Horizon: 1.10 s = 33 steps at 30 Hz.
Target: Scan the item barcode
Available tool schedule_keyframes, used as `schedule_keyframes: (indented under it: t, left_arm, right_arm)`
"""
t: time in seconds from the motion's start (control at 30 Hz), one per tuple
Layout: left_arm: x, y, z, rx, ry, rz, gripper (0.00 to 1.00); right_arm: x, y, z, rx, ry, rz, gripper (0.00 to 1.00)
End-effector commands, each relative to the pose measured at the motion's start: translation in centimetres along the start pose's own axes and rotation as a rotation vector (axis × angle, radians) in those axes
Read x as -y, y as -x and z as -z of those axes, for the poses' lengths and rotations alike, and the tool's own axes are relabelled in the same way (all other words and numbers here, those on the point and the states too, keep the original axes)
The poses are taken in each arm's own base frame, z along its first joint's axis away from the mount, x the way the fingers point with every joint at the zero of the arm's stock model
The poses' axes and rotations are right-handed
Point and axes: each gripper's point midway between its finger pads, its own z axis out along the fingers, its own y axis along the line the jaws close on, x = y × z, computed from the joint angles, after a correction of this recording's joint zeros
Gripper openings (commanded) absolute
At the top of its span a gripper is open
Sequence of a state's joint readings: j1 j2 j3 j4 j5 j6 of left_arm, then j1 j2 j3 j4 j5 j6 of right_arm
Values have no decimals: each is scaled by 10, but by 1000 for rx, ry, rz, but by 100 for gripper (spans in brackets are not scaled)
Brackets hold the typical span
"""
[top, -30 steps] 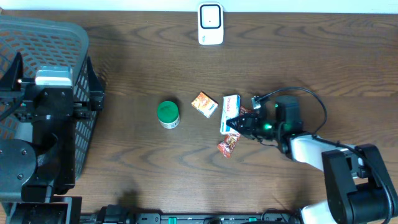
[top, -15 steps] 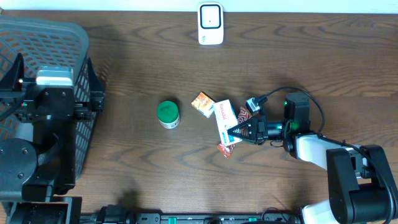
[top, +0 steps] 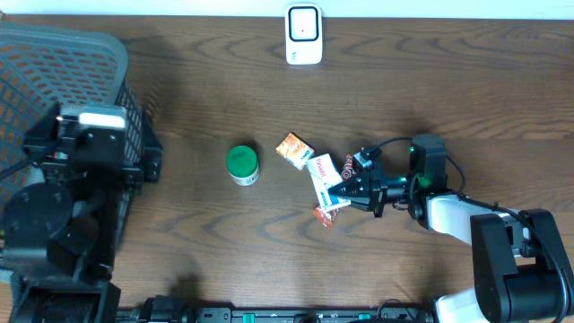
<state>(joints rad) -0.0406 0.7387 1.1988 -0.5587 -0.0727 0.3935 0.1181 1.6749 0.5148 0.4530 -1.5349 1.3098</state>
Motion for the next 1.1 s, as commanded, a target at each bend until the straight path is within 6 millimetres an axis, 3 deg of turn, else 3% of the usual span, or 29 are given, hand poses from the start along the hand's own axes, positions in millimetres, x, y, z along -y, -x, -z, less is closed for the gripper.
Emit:
schedule_keyframes:
  t: [0.0,0.07,0.3,0.7,0.87,0.93,1.07]
  left_arm:
    - [6,-15,0,-55,-26,-11,98]
    - [8,-21,1,-83,-36,-15,98]
    - [15,-41,-2,-168,-64,-15,99]
    - [34,-85,-28,-381,-134,-33,98]
    - [40,-99,-42,-445,-155,-42,98]
    - [42,-104,-49,-468,-163,-45,98]
    - [45,-108,-56,-486,-169,-47,98]
  right_arm:
    - [1,-4,2,-20,8,-258,1]
    - [1,-4,2,-20,7,-346,2]
    - [1,-5,1,-25,4,-328,1]
    - [1,-3,0,-17,0,-428,2]
    - [-3,16,1,89,-9,-69,2]
    - [-11,17,1,88,-9,201,2]
    - [-15,17,0,86,-16,469,2]
